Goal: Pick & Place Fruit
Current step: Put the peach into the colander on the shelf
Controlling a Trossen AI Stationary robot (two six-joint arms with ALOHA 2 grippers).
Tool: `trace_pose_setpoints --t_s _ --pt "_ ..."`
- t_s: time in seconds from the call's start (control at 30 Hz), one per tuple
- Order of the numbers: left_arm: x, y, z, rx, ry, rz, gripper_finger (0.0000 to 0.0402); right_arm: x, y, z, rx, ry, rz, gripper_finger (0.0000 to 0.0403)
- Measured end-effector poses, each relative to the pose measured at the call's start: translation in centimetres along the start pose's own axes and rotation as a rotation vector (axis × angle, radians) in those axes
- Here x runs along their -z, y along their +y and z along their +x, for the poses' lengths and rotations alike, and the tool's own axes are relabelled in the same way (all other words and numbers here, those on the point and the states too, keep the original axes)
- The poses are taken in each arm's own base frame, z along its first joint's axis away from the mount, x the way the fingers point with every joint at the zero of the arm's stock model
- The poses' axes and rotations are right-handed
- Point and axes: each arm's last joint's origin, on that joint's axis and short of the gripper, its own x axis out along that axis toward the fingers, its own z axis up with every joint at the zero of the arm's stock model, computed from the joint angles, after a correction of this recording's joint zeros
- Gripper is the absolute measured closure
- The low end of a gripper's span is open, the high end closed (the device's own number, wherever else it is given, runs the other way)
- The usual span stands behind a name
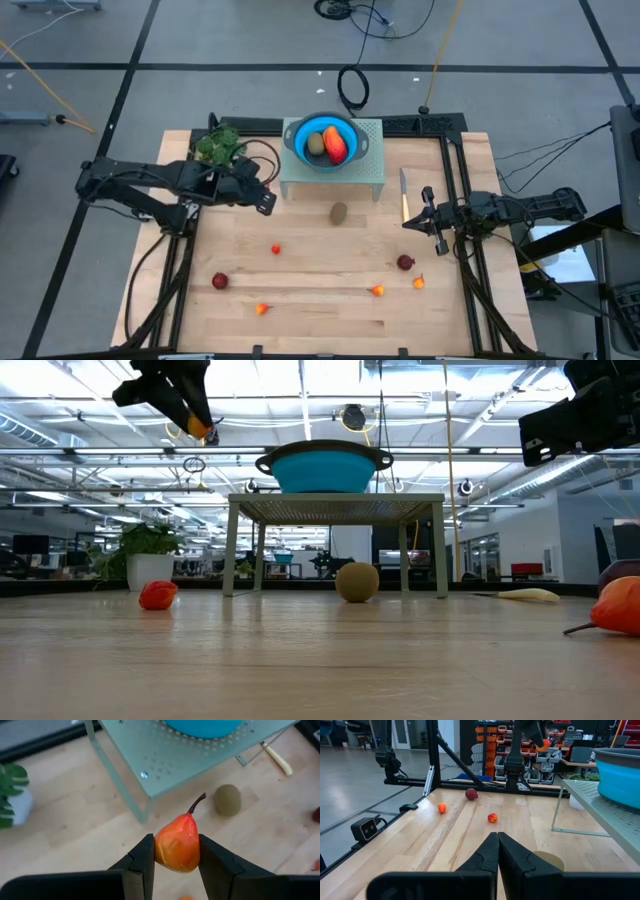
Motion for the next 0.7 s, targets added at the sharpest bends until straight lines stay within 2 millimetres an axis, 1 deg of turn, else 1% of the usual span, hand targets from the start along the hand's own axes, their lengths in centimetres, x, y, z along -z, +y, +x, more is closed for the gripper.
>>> trace_pose_setpoints --t_s 0.17,0.43,0.7 --pt "-0.8 0.5 0.4 -0.024 -0.022 0.066 0.0284 0.0 0.0 0.0 0.001 0.000 0.000 0.0403" --pt "-2.3 0.2 0.8 0.016 -0.105 0.234 0.0284 0.0 0.0 0.0 0.002 0.000 0.000 0.0403" --pt "-3.4 0.3 1.0 0.004 -0.184 0.340 0.0284 0.0 0.0 0.0 0.002 0.000 0.000 0.0403"
